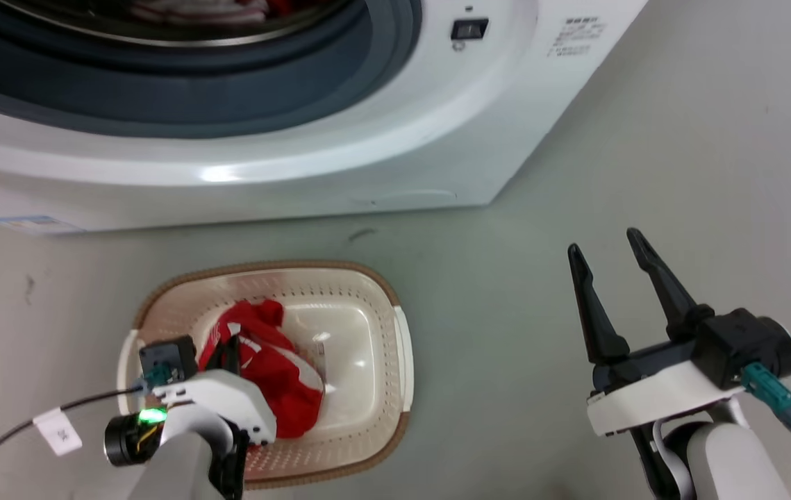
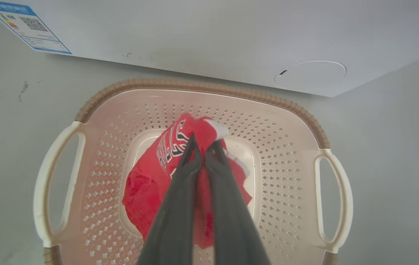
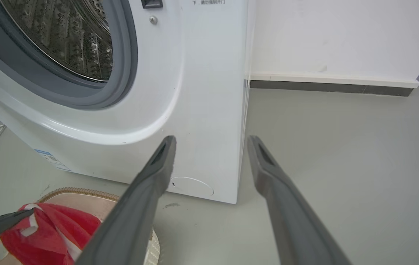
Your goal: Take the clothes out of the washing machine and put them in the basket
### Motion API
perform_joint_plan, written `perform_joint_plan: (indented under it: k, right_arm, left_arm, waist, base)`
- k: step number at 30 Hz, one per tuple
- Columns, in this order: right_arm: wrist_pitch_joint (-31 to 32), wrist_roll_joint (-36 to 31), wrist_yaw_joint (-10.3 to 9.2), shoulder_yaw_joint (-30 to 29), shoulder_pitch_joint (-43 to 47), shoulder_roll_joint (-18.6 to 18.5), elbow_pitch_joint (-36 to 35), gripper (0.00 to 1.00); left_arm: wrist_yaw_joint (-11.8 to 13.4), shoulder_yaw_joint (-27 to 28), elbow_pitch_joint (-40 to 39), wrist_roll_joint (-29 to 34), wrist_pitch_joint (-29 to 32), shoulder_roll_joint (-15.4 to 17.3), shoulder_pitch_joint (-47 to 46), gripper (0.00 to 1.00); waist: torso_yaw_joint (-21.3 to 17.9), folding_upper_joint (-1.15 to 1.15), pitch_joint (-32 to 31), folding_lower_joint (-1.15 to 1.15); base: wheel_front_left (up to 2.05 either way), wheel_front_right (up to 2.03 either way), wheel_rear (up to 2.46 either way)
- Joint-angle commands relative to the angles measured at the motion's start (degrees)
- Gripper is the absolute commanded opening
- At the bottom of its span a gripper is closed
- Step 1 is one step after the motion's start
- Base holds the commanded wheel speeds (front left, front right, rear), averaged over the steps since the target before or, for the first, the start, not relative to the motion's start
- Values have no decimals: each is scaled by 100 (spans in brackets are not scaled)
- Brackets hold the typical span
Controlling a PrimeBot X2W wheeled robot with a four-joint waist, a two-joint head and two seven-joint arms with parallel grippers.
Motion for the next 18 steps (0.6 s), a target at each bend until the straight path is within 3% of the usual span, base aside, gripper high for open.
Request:
perform_joint_plan:
  k: [1,9,18]
  right_arm:
    - [-70,41,-4,30,-164,4,25,100]
    - [-288,167,-4,183,-548,7,225,100]
    - [-458,279,-4,241,-721,6,390,100]
  left_arm:
    - [-14,34,263,-31,-44,33,-298,0]
    - [11,78,1536,-54,-76,160,-1224,0]
    - [109,192,2319,-239,4,190,-1444,0]
  waist:
    - [-268,0,660,-1]
    - [-594,0,1374,-1]
    - [-738,0,1557,-1]
  base:
    - [0,0,0]
    - [0,0,0]
    - [0,0,0]
